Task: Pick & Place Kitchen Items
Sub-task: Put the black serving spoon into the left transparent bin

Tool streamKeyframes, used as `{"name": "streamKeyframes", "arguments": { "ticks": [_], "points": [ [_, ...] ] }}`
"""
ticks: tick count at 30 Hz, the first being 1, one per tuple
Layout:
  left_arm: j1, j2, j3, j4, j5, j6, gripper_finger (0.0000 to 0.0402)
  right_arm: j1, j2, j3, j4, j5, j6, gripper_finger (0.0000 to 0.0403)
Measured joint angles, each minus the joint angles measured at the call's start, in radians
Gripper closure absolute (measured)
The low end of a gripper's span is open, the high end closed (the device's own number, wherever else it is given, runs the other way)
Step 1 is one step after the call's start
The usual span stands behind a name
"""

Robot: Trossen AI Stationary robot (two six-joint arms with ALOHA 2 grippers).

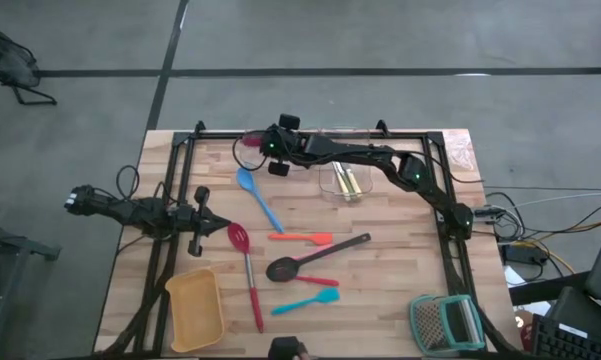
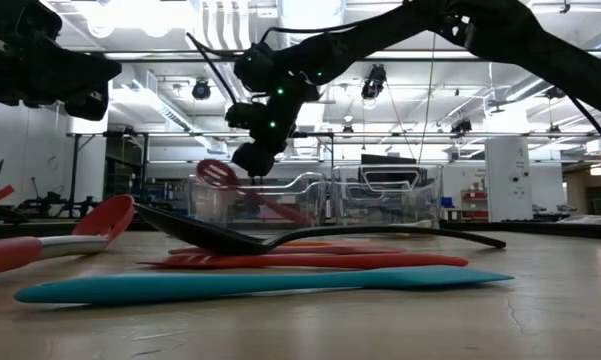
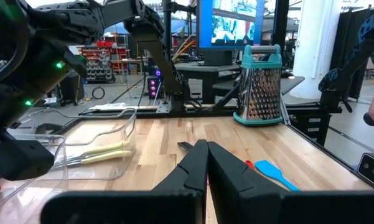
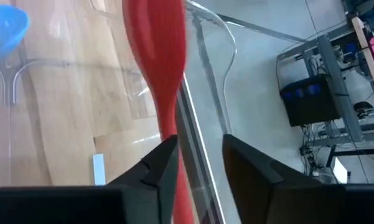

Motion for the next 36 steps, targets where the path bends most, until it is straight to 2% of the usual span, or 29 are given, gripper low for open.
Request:
{"name": "streamKeyframes", "arguments": {
  "ticks": [8, 14, 20, 36],
  "points": [
    [0.0, 0.0, 0.0, 0.0, 0.0, 0.0, 0.039, 0.017, -0.019, 0.001, -0.066, 0.008, 0.041, 0.0218],
    [0.0, 0.0, 0.0, 0.0, 0.0, 0.0, 0.039, 0.068, -0.074, 0.029, -0.181, 0.01, 0.14, 0.0205],
    [0.0, 0.0, 0.0, 0.0, 0.0, 0.0, 0.039, 0.14, -0.131, 0.032, -0.269, 0.002, 0.308, 0.0215],
    [0.0, 0.0, 0.0, 0.0, 0.0, 0.0, 0.039, 0.361, -0.171, 0.024, -0.399, -0.001, 0.523, 0.026]
  ]
}}
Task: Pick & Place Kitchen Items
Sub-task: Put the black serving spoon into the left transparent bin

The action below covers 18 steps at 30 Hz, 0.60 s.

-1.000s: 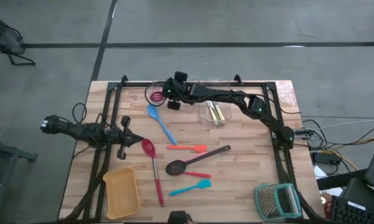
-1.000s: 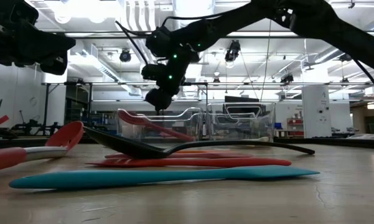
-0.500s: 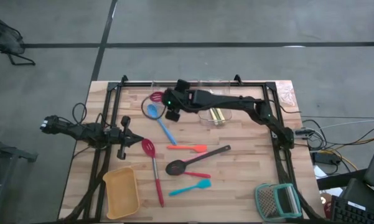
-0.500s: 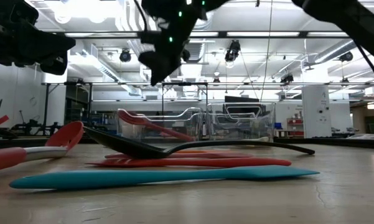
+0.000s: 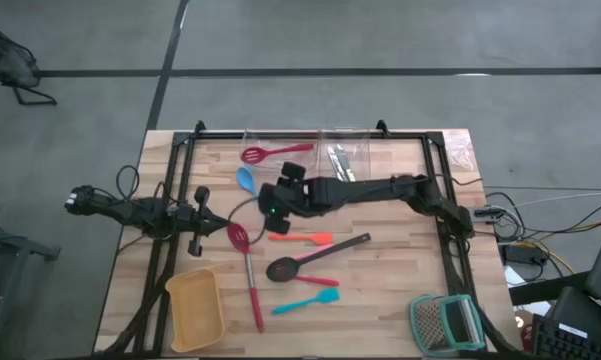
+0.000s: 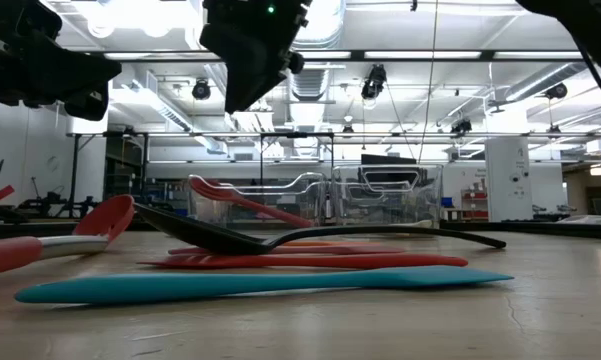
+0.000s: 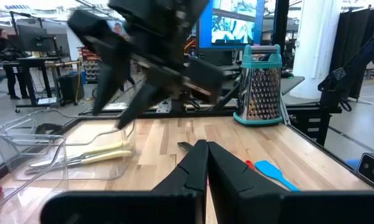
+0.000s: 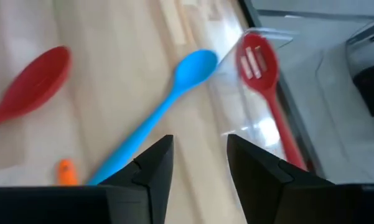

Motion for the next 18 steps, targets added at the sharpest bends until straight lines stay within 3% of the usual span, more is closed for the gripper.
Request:
{"name": "streamKeyframes", "arguments": {
  "ticks": [11, 18],
  "points": [
    [0.0, 0.0, 0.0, 0.0, 0.0, 0.0, 0.039, 0.097, 0.002, -0.055, -0.052, 0.005, 0.143, 0.0264],
    [0.0, 0.0, 0.0, 0.0, 0.0, 0.0, 0.039, 0.133, 0.002, -0.066, -0.186, 0.007, 0.227, 0.0253]
  ]
}}
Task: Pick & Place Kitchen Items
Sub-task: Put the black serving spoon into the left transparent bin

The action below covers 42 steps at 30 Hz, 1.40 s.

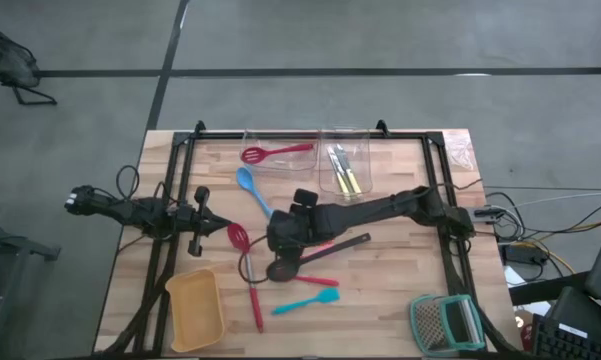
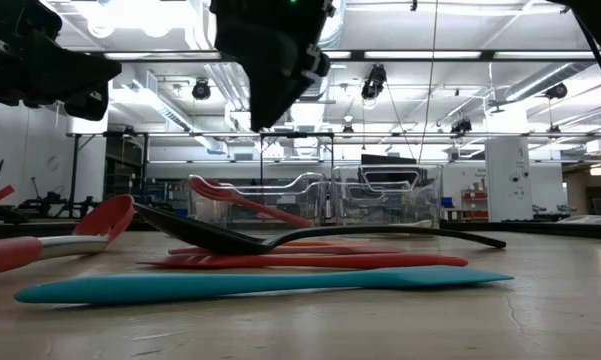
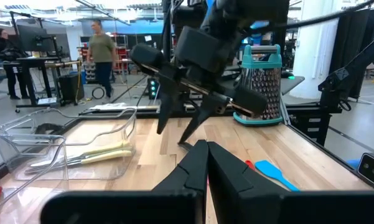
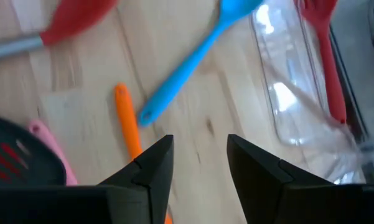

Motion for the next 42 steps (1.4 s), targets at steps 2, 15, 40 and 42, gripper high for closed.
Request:
{"name": "streamKeyframes", "arguments": {
  "ticks": [2, 15, 40, 42],
  "points": [
    [0.0, 0.0, 0.0, 0.0, 0.0, 0.0, 0.039, 0.013, 0.0, -0.007, -0.024, 0.0, 0.022, 0.025],
    [0.0, 0.0, 0.0, 0.0, 0.0, 0.0, 0.039, 0.05, 0.0, -0.051, -0.028, 0.001, 0.069, 0.0271],
    [0.0, 0.0, 0.0, 0.0, 0.0, 0.0, 0.039, 0.083, -0.117, -0.332, 0.078, -0.039, 0.035, 0.0329],
    [0.0, 0.0, 0.0, 0.0, 0.0, 0.0, 0.039, 0.081, -0.161, -0.397, 0.194, -0.119, -0.004, 0.0332]
  ]
}}
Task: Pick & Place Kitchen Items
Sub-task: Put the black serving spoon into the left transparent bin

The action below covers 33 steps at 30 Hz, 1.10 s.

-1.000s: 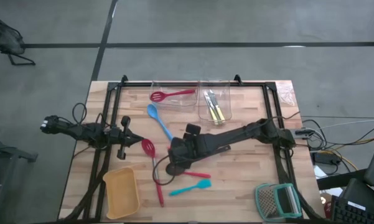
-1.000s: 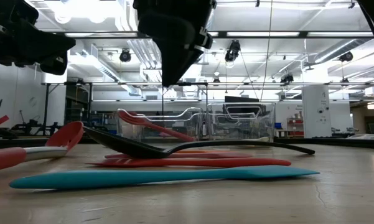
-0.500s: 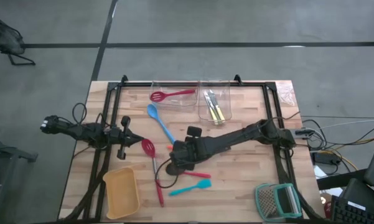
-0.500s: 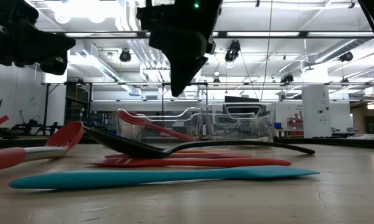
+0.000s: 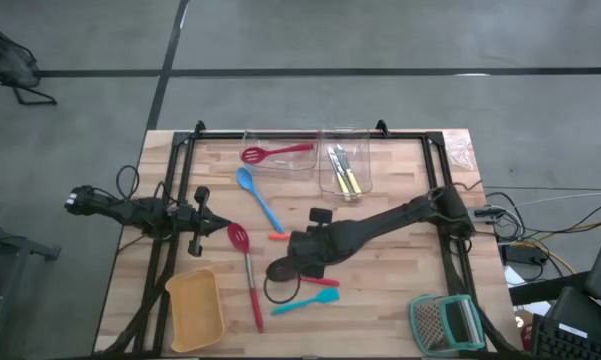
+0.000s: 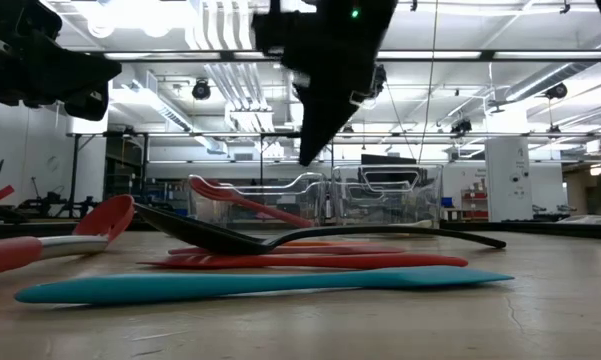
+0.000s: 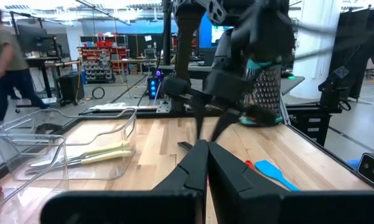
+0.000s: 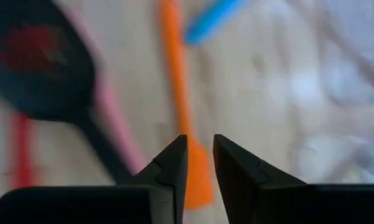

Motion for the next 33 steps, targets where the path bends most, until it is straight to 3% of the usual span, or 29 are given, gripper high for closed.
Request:
{"name": "streamKeyframes", "arguments": {
  "ticks": [3, 6, 14, 25, 33],
  "points": [
    [0.0, 0.0, 0.0, 0.0, 0.0, 0.0, 0.039, 0.001, -0.072, -0.105, 0.155, -0.114, -0.071, 0.0335],
    [0.0, 0.0, 0.0, 0.0, 0.0, 0.0, 0.039, 0.005, -0.125, -0.202, 0.218, -0.157, -0.108, 0.0331],
    [0.0, 0.0, 0.0, 0.0, 0.0, 0.0, 0.039, 0.015, -0.202, -0.354, 0.244, -0.139, -0.04, 0.0292],
    [0.0, 0.0, 0.0, 0.0, 0.0, 0.0, 0.039, 0.042, -0.201, -0.408, 0.291, -0.141, -0.066, 0.0202],
    [0.0, 0.0, 0.0, 0.0, 0.0, 0.0, 0.039, 0.042, -0.201, -0.464, 0.335, -0.144, -0.077, 0.0174]
  ]
}}
